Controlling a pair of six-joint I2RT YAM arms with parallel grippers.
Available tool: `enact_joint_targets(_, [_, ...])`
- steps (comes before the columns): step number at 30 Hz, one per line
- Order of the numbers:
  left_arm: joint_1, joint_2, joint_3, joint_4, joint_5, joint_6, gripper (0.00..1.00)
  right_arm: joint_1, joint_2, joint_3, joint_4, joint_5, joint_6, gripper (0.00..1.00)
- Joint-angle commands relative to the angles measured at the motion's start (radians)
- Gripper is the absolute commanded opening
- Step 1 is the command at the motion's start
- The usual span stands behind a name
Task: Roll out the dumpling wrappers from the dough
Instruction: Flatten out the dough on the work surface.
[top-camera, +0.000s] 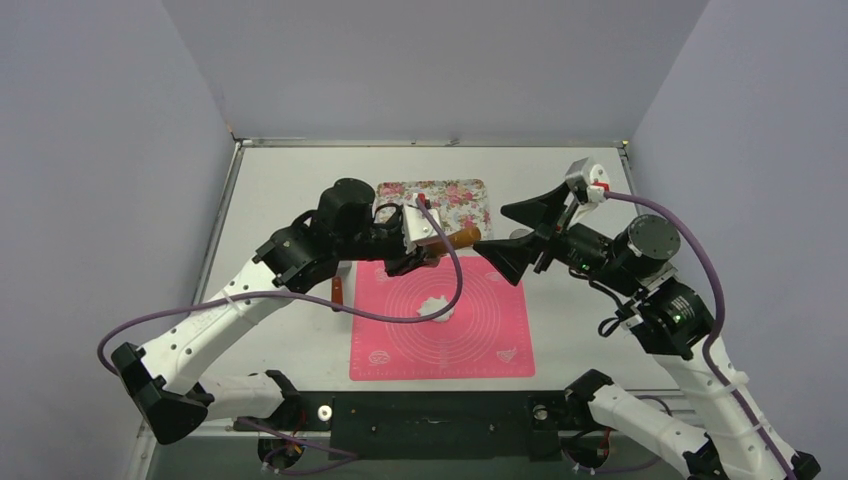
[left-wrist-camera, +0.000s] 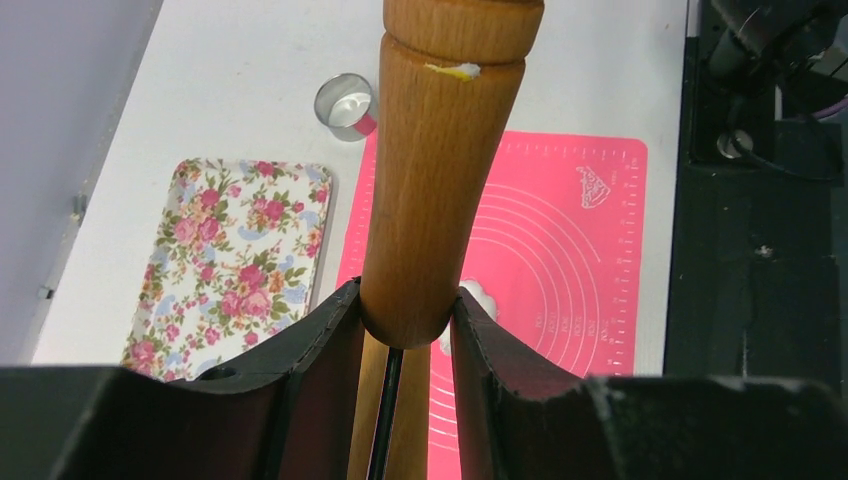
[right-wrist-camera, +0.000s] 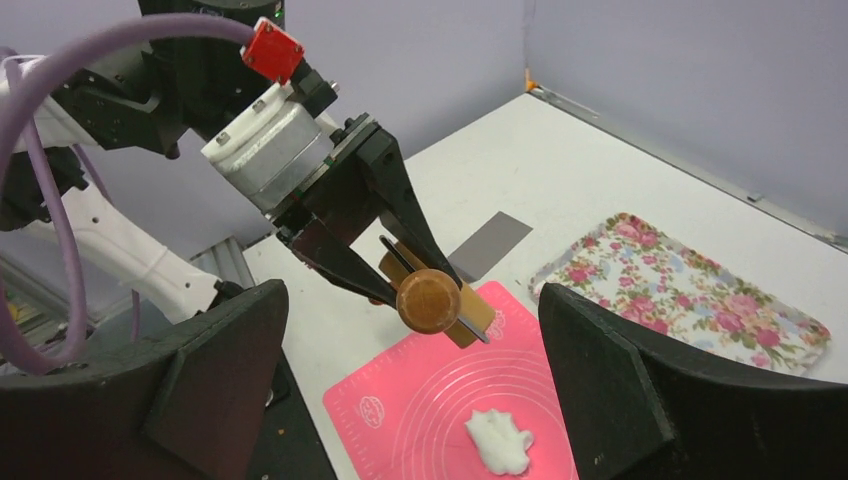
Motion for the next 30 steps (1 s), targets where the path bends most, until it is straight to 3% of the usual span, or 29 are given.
enact_joint_targets(1, [0.008, -0.039, 0.082, 0.114, 0.084, -0.085, 0.0, -0.008, 0.038, -0.054, 0.21, -0.171, -0.006, 0.91])
enact_joint_targets(10, [0.009, -0.041, 0.096, 0.133, 0.115, -0.112, 0.0, 0.023, 0.09, -0.11, 0.347, -0.227, 0.053, 0.91])
enact_joint_targets(12, [0.009, -0.041, 0.097, 0.14, 0.121, -0.125, 0.0, 0.026, 0.105, -0.115, 0.371, -0.235, 0.063, 0.88])
enact_joint_targets(16, [0.016, -0.04, 0.101, 0.138, 0.141, -0.138, 0.0, 0.032, 0.12, -0.137, 0.451, -0.267, 0.104, 0.72])
enact_joint_targets(25, [0.037, -0.038, 0.107, 0.169, 0.163, -0.199, 0.0, 0.043, 0.13, -0.129, 0.358, -0.257, 0.033, 0.7])
enact_joint_targets(30, [0.038, -0.036, 0.108, 0.174, 0.18, -0.202, 0.0, 0.044, 0.149, -0.117, 0.35, -0.241, 0.031, 0.52])
